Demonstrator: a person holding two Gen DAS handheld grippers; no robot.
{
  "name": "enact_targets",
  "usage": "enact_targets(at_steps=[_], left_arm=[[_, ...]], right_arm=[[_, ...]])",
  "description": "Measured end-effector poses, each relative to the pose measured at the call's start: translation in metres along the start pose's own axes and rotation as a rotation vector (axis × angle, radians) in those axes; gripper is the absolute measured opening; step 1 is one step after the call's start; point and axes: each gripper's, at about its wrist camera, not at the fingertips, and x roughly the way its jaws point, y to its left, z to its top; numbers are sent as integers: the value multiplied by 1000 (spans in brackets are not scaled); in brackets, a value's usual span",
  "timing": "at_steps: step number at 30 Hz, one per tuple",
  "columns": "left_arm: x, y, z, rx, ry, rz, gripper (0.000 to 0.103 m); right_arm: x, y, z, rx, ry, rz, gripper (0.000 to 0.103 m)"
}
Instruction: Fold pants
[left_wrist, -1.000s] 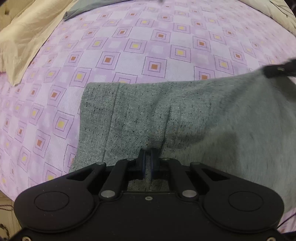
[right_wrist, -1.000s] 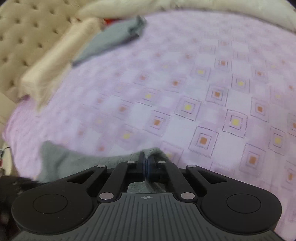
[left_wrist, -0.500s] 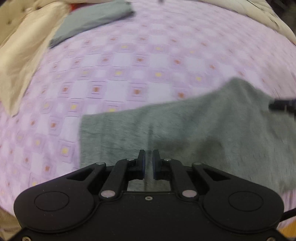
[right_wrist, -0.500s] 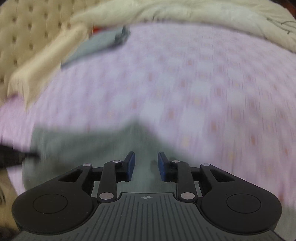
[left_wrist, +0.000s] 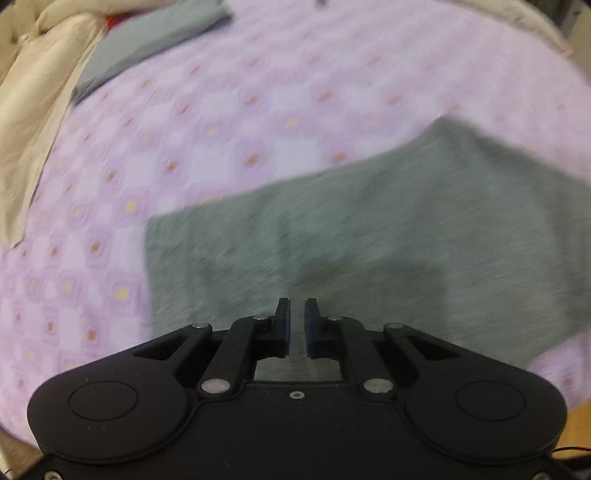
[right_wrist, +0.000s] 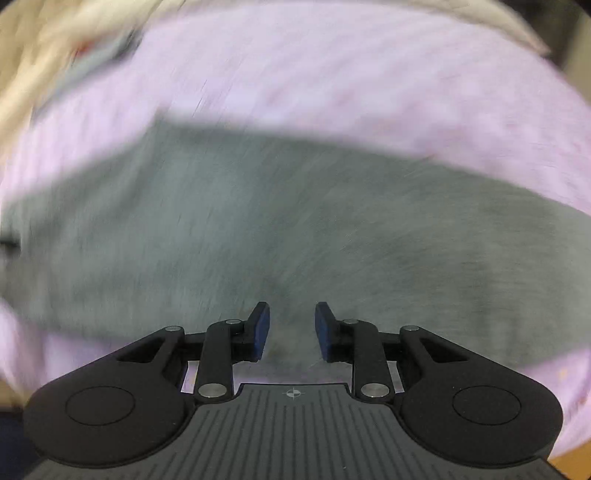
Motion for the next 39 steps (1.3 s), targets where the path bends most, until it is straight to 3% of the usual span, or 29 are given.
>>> enact_targets(at_steps=[4,6,11,16,20,24,30,33,34,36,37,39], left_arm=[[-14,-42,8,67,-50,-83,13],[-13,-64,12,87,-46,-123,13],[5,-125,19,113,-10,-165,13],[35,-183,24,87,34,-115,14],[66,-210,13,17,175,-114,15],[62,-220,6,-16,129,-32,13],[66,-221,9,-88,142,6,13],[67,-224,10,-71,148,31,12],[67,-225,11,-66,150,38,12],[67,-225,13,-61,155,45,12],[68,-226,15,-63,159,47,13],[64,-229,22,-90,161,42,12]], right_arm=[[-30,-44,-4,176,-115,-52,29],[-34,-65,-8,215,-131,-84,37],[-45,-139,-17,282,-150,-155,37],[-57,-225,-25,297,-151,-198,38],[-55,-292,-5,243,-150,-209,44],[-43,-343,17,224,-140,-205,56],[0,-390,39,200,-20,-139,60],[21,-406,39,235,44,-51,63],[23,-407,37,259,45,-29,61],[15,-404,34,255,26,38,12],[4,-395,30,211,-14,56,12],[-27,-365,16,6,-122,2,12]])
